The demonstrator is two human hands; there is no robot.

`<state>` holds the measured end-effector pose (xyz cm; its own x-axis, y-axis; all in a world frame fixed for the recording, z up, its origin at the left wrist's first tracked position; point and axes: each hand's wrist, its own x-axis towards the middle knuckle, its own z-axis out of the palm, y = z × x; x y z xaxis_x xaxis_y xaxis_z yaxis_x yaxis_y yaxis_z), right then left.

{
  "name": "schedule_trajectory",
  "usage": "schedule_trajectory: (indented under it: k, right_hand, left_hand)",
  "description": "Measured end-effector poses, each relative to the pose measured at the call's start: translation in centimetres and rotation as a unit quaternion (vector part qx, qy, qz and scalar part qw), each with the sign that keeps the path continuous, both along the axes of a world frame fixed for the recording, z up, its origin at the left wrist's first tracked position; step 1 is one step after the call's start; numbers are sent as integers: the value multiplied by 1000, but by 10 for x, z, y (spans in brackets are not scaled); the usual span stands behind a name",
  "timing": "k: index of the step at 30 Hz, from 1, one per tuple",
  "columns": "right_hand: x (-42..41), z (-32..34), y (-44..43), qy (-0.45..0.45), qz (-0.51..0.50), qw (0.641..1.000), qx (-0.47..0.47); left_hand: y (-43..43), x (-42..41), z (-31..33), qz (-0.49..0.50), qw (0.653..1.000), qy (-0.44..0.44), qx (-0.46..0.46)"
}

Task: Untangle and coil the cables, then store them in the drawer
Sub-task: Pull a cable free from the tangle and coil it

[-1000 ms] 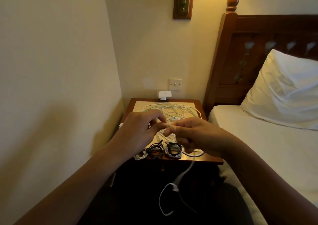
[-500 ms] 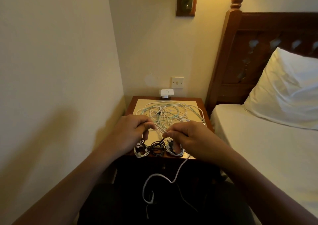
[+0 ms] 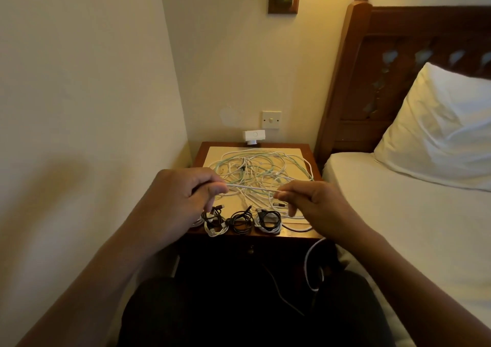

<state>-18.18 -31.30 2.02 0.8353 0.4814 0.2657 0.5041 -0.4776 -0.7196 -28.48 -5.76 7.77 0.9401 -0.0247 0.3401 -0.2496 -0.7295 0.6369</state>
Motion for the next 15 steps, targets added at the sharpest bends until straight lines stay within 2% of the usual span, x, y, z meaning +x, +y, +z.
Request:
schedule_trajectory:
  k: [3,7,9,12,15]
  right_hand:
    - [17,-2,-24,24,-34,999,-19]
    - [33,-18,-50,63,-78,995,-18]
    - [40,-30,-55,73,-91,993,-23]
    - [48,-53,-65,112,-102,987,-46]
    - [49,-73,-70,108,-121,984,-77]
  left_hand:
    - [8,-3,-3,21,1000,3,-18]
    - [14,-7,-15,7,990,71,-121]
    - [11,-11,-19,-9,979,89,-182]
    - [22,-6,-20,30,950,62,-303]
    - [24,-3,-22,28,935,79,-346]
